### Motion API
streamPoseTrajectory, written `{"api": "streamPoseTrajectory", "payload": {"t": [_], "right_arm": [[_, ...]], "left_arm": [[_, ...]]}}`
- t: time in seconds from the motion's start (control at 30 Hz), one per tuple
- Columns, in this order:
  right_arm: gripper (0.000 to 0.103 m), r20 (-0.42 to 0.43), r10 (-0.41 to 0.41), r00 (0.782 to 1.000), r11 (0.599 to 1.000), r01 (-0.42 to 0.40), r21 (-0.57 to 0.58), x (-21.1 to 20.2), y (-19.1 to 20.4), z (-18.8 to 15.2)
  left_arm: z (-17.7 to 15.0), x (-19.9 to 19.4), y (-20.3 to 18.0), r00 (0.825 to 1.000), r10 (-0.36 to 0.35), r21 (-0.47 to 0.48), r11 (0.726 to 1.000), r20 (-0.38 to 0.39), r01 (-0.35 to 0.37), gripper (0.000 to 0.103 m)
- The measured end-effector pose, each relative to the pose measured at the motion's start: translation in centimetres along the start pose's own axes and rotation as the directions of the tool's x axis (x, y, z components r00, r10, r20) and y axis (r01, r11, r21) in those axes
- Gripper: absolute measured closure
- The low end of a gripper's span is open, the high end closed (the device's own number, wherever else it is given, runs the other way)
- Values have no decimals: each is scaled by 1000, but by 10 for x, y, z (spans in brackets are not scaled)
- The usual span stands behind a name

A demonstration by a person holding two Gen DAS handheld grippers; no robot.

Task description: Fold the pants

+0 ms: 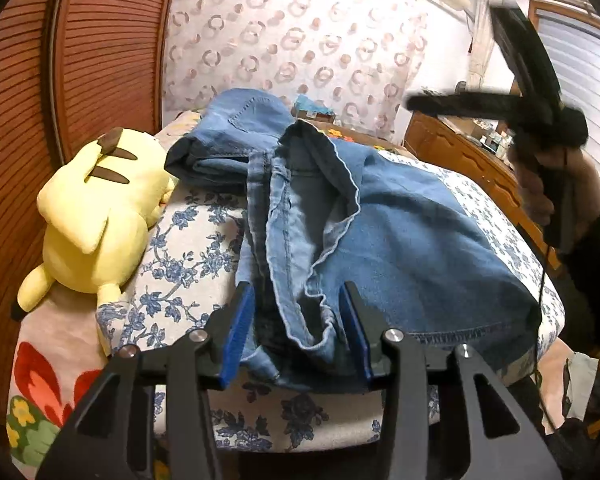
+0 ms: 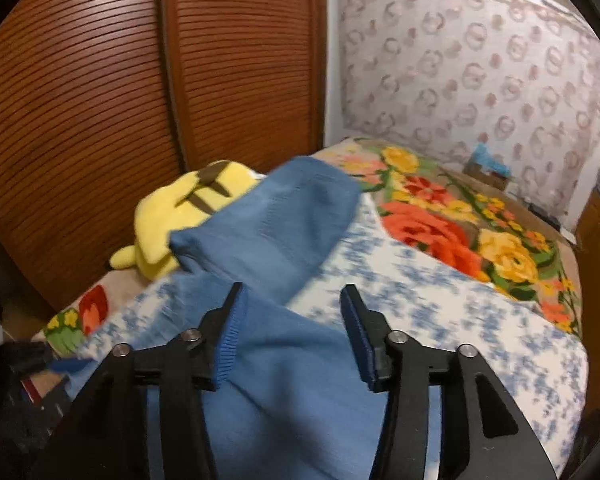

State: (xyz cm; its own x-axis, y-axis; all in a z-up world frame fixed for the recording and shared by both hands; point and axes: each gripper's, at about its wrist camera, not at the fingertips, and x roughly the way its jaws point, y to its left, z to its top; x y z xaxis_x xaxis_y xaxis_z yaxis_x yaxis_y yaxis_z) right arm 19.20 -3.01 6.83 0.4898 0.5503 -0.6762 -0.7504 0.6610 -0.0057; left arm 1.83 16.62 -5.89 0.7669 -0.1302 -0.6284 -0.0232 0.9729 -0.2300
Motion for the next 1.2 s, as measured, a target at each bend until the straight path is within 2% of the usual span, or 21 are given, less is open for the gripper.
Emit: {"api": "streamPoseTrajectory", "payload": {"t": [0.13,0.33,0.53,0.63,0.7,0.77,0.83,0.9,0.97,1.03,1.2], "right_arm": [[48,-25,-62,998,997,63,42,-15,-49,-28],[48,-85,-68,994,985,81,151,-9,-100,-75],[48,-136,-28,990,973,59,224,17,-114,-102],[48,-144,-18,989,969,53,243,27,-114,-107],[48,-147,-9,989,965,47,256,30,-115,-109],[48,-145,4,989,962,36,272,31,-117,-109],[48,-141,14,990,959,26,281,31,-120,-111],[48,-137,19,990,958,21,287,30,-121,-111],[48,-131,20,991,958,19,285,28,-121,-110],[48,-128,22,992,958,15,285,27,-122,-110],[48,-126,46,991,954,-6,299,27,-126,-112]], "left_arm": [[3,-4,-1,1000,5,-1,1000,25,-5,60],[18,-3,-17,998,-25,51,998,54,22,60],[39,21,-29,998,-62,98,993,19,60,65],[47,38,-36,999,-45,125,991,-15,46,67],[50,48,-36,998,-41,137,990,-41,46,75],[52,54,-40,998,-38,154,987,-58,46,92],[53,57,-38,998,-21,158,987,-51,29,102],[56,52,-35,1000,-4,147,989,-27,8,103],[61,46,-21,999,46,127,991,9,-46,103],[65,42,-7,999,53,94,994,9,-54,103],[62,39,2,999,43,94,995,4,-43,103]]}}
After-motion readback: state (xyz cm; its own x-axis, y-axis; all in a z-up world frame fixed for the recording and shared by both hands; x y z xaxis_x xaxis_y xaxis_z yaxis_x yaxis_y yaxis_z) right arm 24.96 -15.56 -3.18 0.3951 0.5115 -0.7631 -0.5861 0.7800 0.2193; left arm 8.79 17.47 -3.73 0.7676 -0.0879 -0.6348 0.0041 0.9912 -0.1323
